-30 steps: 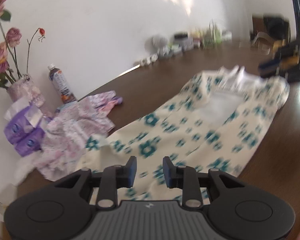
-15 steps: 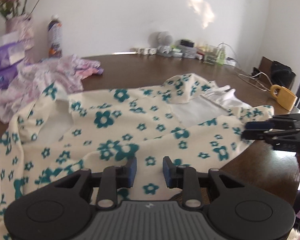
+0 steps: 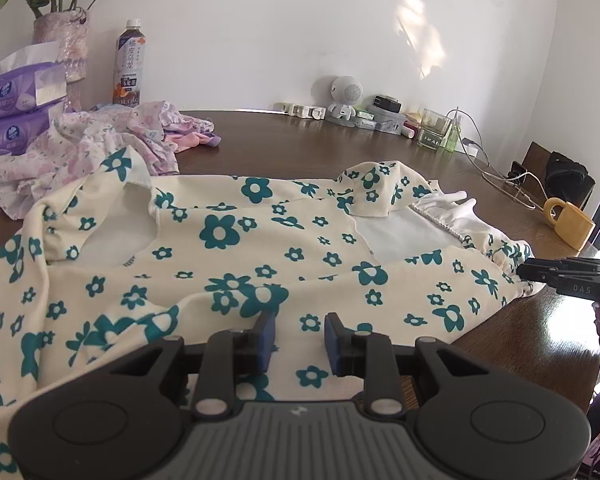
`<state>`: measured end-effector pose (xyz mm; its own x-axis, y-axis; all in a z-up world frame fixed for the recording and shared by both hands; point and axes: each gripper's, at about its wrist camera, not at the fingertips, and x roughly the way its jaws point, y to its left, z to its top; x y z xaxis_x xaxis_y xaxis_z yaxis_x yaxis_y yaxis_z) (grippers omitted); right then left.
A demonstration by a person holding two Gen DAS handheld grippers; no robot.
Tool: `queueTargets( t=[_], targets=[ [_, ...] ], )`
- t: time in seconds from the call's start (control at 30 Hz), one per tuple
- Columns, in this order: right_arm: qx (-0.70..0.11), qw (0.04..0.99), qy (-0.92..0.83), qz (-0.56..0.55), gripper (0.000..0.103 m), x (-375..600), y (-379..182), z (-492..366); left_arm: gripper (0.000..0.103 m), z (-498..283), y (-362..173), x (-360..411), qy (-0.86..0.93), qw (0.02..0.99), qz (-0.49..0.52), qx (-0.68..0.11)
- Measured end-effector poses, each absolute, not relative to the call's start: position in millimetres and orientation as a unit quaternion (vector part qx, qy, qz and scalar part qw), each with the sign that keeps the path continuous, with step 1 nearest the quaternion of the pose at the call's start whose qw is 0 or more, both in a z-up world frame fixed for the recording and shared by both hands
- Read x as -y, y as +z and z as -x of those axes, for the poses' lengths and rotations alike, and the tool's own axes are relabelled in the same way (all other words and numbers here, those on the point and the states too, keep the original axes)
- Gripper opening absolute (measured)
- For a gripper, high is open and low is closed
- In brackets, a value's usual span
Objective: Fold clothes
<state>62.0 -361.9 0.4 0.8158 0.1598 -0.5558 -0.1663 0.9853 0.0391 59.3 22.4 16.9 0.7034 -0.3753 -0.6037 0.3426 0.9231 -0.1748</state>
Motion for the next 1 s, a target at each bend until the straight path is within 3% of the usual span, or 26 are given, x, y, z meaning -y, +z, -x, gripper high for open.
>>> queueTargets(
  t=[0.2,0.4,1.0],
  targets=[
    [-0.282,0.956,0.085,0.003,0.032,352.7,7.9,-56.4,0.027,-55.3,16.7,-16.8,-0.190,0.928,0.005,-0.321],
    [-0.229,0.960,0.160,0.008,0.045,305.6,32.9,-33.2,0.045,-28.8,38.4,-23.9,-0.198,0.940,-0.009,-0.277],
    [-0.278,0.946,0.166,0.036,0.045,250.2,9.0,-64.7,0.042,32.7,49.3,-127.4,-0.114,0.956,-0.035,-0.269]
  ],
)
